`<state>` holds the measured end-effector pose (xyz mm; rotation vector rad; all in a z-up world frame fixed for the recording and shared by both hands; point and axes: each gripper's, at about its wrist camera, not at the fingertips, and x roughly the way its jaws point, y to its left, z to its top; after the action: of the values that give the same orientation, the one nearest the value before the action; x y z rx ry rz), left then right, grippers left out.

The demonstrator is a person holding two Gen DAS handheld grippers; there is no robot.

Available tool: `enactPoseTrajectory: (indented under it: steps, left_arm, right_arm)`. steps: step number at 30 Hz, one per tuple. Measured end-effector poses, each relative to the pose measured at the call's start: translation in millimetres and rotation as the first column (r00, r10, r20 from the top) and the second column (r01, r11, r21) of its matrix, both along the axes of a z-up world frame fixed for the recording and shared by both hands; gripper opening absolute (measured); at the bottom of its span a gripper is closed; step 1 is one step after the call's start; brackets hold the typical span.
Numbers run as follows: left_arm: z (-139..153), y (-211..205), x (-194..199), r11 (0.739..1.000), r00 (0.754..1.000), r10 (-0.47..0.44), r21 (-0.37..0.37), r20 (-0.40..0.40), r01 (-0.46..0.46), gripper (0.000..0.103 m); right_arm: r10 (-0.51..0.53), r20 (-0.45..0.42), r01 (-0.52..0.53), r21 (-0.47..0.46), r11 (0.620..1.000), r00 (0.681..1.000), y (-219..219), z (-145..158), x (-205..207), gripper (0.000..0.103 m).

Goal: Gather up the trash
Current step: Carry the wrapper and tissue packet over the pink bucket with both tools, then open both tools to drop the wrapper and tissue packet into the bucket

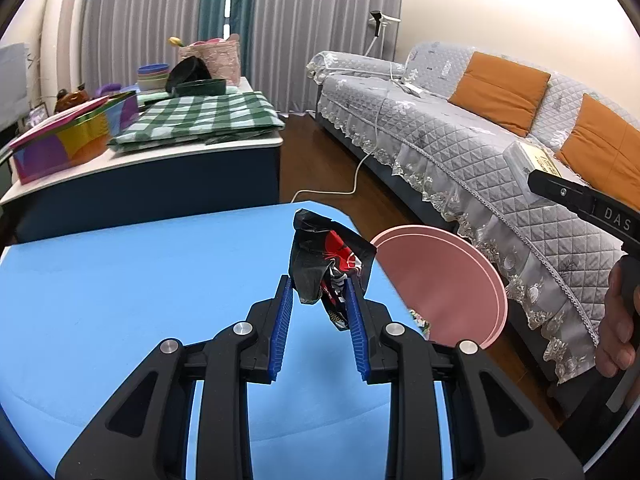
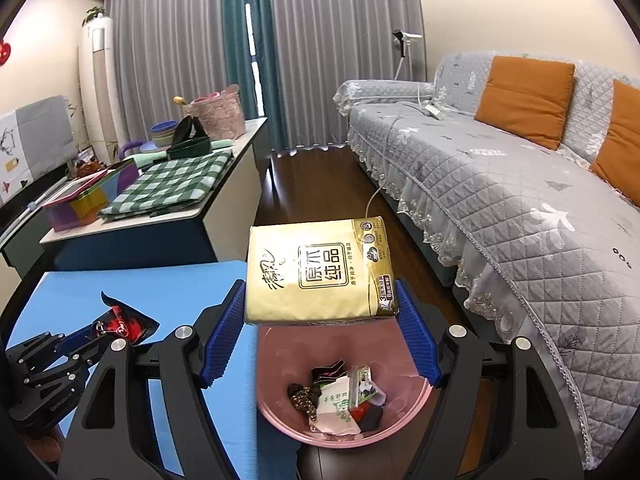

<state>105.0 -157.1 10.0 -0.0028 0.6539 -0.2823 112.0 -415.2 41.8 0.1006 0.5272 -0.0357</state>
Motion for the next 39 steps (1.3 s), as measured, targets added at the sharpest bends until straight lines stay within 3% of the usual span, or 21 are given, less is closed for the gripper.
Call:
enactPoseTrajectory:
  steps: [39]
  left_arm:
    - [-6, -111, 54, 0.983, 0.984, -0.179, 0.043, -0.002, 0.179, 0.027]
  right_arm:
    - [-0.108, -0.031, 0.11, 0.067, 0.992, 0.994, -48, -9, 27, 0.072]
